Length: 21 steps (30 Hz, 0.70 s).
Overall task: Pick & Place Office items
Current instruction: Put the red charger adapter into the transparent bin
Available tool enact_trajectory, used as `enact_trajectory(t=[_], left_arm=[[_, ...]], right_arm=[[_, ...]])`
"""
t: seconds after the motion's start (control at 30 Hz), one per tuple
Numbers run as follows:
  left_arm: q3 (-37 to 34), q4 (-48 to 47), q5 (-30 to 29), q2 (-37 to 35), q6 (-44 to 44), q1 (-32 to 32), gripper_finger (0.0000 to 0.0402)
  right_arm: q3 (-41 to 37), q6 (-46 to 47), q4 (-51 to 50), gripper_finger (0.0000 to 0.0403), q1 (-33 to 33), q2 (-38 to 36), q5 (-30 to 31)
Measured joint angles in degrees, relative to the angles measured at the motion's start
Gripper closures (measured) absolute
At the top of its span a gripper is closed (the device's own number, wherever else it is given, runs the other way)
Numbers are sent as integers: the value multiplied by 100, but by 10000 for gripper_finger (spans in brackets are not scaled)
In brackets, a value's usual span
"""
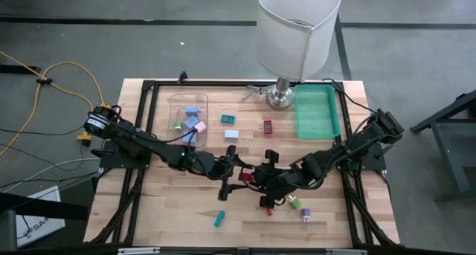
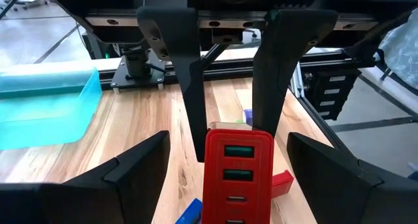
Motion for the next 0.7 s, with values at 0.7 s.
enact_trajectory(t=[0.7], left_arm=[[0,-410,4,0,-546,9,101]], right_arm=[[0,59,-84,287,190,0,-121]])
